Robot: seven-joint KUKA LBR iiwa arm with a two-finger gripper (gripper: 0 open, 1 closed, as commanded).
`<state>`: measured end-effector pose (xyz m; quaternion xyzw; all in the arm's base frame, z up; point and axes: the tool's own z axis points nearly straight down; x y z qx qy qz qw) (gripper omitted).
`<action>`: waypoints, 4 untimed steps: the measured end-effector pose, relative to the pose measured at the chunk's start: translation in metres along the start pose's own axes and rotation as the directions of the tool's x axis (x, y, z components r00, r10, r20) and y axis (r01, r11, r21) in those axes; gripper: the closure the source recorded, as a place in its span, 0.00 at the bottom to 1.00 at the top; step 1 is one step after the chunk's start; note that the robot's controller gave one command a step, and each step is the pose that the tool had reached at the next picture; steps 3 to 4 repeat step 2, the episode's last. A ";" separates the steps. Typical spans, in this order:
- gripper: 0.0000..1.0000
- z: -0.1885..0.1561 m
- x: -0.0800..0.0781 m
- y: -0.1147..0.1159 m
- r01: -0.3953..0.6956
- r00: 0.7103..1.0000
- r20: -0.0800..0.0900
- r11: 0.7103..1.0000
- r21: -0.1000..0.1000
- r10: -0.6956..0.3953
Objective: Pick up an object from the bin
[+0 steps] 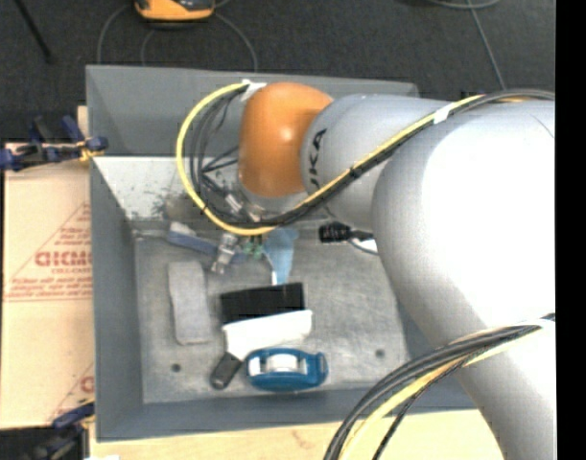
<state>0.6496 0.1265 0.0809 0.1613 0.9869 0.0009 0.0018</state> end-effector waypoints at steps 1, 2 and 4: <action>1.00 -0.019 0.001 -0.001 -0.001 1.000 -0.007 1.000 0.003 0.001; 1.00 -0.035 -0.003 0.001 0.001 1.000 0.001 1.000 -0.001 -0.001; 1.00 -0.035 -0.003 0.001 0.001 1.000 0.001 1.000 -0.001 -0.001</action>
Offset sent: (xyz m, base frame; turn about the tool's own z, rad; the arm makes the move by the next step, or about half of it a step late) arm 0.0000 0.0000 0.0250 0.0000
